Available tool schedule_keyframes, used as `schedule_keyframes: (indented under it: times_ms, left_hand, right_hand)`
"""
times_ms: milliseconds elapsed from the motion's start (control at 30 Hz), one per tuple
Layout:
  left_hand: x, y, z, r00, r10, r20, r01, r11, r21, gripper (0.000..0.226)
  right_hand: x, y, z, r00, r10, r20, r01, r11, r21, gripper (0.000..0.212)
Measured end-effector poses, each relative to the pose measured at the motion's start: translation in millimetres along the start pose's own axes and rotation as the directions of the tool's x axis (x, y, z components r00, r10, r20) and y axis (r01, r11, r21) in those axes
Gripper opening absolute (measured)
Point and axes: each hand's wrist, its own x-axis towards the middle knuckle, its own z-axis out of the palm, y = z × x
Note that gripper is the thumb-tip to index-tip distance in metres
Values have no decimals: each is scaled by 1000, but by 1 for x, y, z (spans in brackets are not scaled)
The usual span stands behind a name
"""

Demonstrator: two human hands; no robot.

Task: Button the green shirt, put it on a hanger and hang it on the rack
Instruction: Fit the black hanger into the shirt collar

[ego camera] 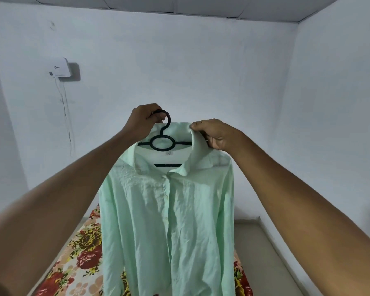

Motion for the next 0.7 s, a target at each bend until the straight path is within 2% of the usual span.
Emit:
schedule_keyframes:
  times_ms: [100,167,333,467,600,700]
  left_hand:
    - [1,-1,2,1000,6,3,-6,1000,28,14]
    - [1,-3,1,1000,8,-28,-7,1000,28,14]
    - [1,-5,-4,997,3,-83,-2,1000,13,14]
    - [2,-9,-15,993,10,-117,-10,1000,5,14]
    - [2,-10,-20,994,-3,-112,1,1000,-17,13]
    - [-1,-7,-22,995,-3,-104,3,1000,-3,13]
  right_hand:
    - [-1,4,0,996,-89,30,93,984,-153,7]
    - [-2,4,-1,988,-136,66,145,979,-141,8]
    - [-3,22,-22,977,-213,15,204,908,-366,37]
    - [-6,45,-43,978,-171,117,207,759,-617,34]
    - [-6,65,-49,985,-164,51,160,771,-616,57]
    - [-2,71,-53,988,-141,55,145,775,-615,59]
